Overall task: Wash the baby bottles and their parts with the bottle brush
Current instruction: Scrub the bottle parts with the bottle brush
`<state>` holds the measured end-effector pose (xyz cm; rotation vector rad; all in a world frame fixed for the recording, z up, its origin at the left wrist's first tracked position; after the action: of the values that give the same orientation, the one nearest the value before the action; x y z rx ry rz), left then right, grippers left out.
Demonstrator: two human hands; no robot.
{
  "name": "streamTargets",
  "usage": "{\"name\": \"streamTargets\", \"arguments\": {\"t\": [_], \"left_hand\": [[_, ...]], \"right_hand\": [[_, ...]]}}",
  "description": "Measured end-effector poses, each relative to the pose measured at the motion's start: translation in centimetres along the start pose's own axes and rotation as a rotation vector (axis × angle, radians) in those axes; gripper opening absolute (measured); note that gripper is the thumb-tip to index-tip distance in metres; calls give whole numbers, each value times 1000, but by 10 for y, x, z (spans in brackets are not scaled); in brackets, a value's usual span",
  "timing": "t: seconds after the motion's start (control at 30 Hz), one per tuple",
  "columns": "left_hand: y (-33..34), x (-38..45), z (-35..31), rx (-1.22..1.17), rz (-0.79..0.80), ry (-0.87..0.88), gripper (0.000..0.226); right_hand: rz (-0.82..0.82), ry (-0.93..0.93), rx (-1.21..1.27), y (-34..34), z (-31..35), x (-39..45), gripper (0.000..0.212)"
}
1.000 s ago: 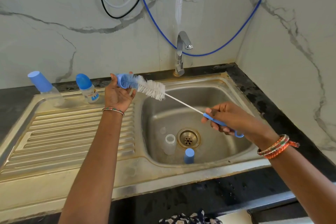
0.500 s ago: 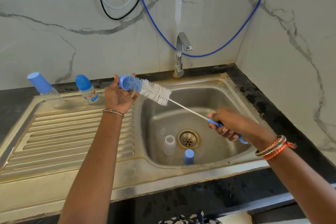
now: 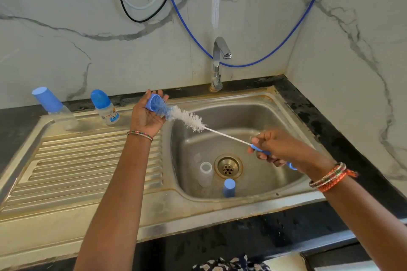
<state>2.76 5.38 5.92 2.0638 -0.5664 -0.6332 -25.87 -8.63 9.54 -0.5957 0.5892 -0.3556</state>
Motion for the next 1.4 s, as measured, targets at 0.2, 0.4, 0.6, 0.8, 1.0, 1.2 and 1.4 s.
{"name": "streamTargets", "arguments": {"t": [0.2,0.4,0.6,0.8,1.0,1.2,1.4], "left_hand": [[-6,0,0,95,-35,-5,26],[2,-1,2,-33,25,-24,15],[-11,1,-6,-35,-89,39,17],[-15,-1,5,75,-126,-23,22],[-18,0,4,8,-114,28,25],[-45,15,-9,-49,-258,95,26],[-28,20,69,315,-95,-166,23]], "right_hand": [[-676,-230,-362,-44,17,-14,9],[148,100,10,13,-11,-1,36],[-430,-119,-551,-22,15,-4,22],[-936,-346,-579,-48,34,-29,17],[194,140,-86,17,-27,5,44],[-264,-7,-352,-40,-61,0,40],[-620,-79,-372,-49,-60,3,30]]}}
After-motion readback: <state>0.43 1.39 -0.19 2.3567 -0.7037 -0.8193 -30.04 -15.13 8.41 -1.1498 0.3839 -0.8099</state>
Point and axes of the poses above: each hand's wrist, its own x-axis towards the middle knuckle, its own y-axis out of the palm, z = x × y, the point moved 9 cm from there along x, towards the middle knuckle, and after that the axes turned 14 degrees about -x, right-handed, at the moved point
